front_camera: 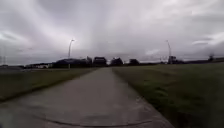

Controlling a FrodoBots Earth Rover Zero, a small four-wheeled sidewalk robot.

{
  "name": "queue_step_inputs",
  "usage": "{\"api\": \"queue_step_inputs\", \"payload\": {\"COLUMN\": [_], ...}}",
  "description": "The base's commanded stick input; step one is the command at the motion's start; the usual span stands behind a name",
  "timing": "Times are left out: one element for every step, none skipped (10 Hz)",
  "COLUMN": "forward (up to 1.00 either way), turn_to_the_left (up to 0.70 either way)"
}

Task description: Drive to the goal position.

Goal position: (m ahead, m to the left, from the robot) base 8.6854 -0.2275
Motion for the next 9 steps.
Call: {"api": "queue_step_inputs", "payload": {"forward": [0.70, 0.70, 0.70, 0.70, 0.70, 0.70, 0.70, 0.70, 0.70], "turn_to_the_left": [0.00, 0.00, 0.00, 0.00, 0.00, 0.00, 0.00, 0.00, 0.00]}}
